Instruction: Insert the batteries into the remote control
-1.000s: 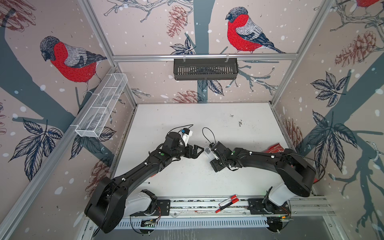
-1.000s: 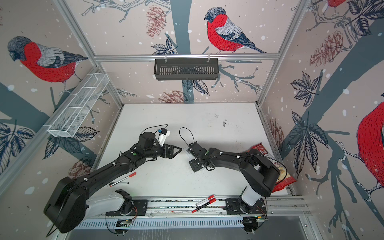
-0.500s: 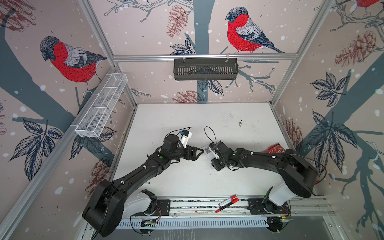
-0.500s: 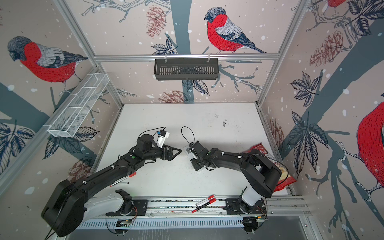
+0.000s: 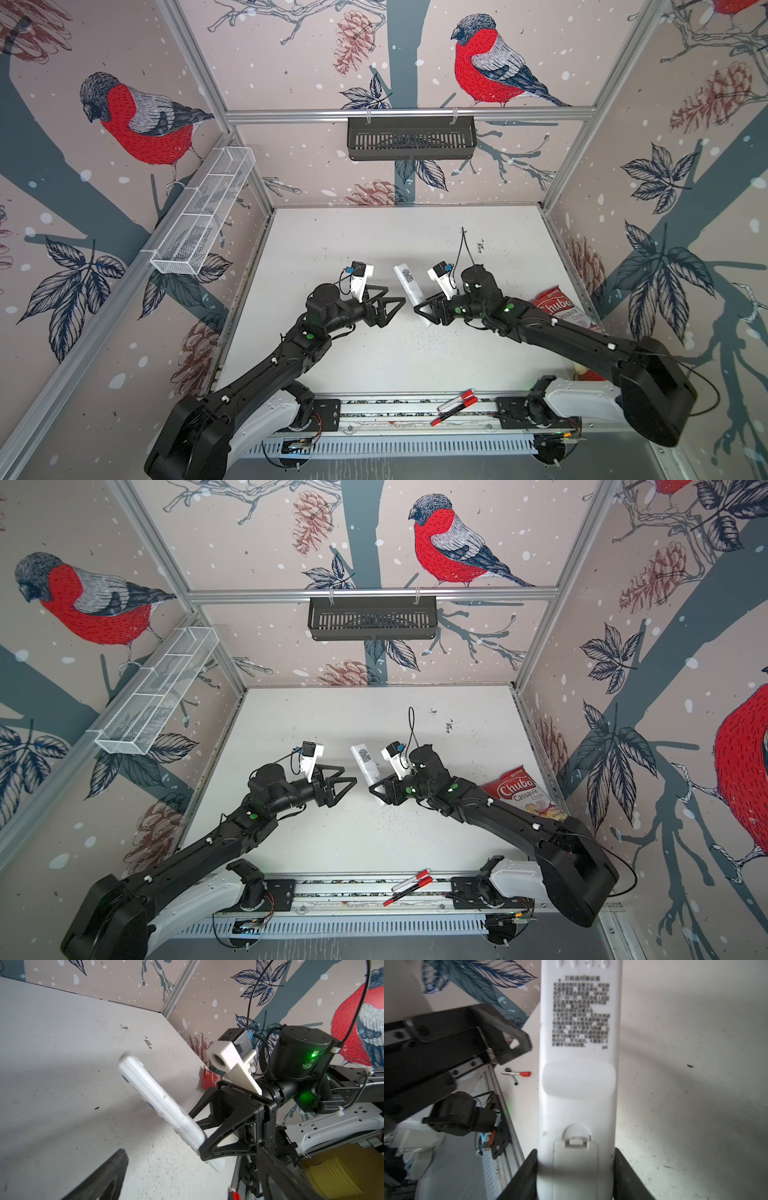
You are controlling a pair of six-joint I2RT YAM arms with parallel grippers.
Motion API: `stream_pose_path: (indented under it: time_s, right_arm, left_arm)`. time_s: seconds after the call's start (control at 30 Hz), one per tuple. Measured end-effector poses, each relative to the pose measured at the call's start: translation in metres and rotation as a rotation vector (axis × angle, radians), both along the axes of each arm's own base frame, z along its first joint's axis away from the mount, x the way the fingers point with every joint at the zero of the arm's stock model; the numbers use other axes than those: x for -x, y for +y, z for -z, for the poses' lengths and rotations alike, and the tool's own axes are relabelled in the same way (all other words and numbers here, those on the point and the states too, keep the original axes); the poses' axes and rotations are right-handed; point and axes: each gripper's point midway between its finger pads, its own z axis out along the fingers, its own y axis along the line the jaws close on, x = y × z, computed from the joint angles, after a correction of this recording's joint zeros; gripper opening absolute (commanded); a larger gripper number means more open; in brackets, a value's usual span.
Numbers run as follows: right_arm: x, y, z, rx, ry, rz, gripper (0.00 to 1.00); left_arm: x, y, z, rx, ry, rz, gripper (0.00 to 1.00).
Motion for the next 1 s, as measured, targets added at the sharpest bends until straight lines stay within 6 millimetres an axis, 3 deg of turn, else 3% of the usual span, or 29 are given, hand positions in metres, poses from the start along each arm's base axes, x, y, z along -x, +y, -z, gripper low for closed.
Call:
stream_pose_path:
  time_s: [0.2, 0.37, 0.5, 0.67, 0.8, 0.9, 1.0]
  right_arm:
    - [0.028, 0.012, -0.058, -0.218, -0.037, -0.135, 0.34]
    - [0.048, 0.021, -0.080, -0.312, -0.040, -0.214, 0.34]
    - [0.055, 0.025, -0.086, -0.360, -0.023, -0.243, 0.34]
    - [0.055, 0.029, -0.091, -0.392, -0.020, -0.248, 0.35]
    - [0.053, 0.029, -0.092, -0.400, -0.051, -0.253, 0.38]
    - [0.051, 0.029, -0.089, -0.398, -0.053, -0.248, 0.43]
    - [0.047, 0.026, -0.084, -0.391, -0.048, -0.231, 0.62]
  left_arm:
    - [0.005, -0.006, -0.026, 0.101, -0.032, 0.050, 0.97]
    - [0.014, -0.013, -0.046, 0.185, -0.056, 0.117, 0.96]
    - [0.023, -0.018, -0.061, 0.246, -0.071, 0.176, 0.83]
    - [0.034, -0.020, -0.070, 0.275, -0.084, 0.227, 0.52]
    - [0.036, -0.020, -0.071, 0.279, -0.043, 0.229, 0.40]
    - [0.033, -0.021, -0.069, 0.258, -0.015, 0.217, 0.35]
    - [0.027, -0.025, -0.062, 0.214, 0.015, 0.208, 0.34]
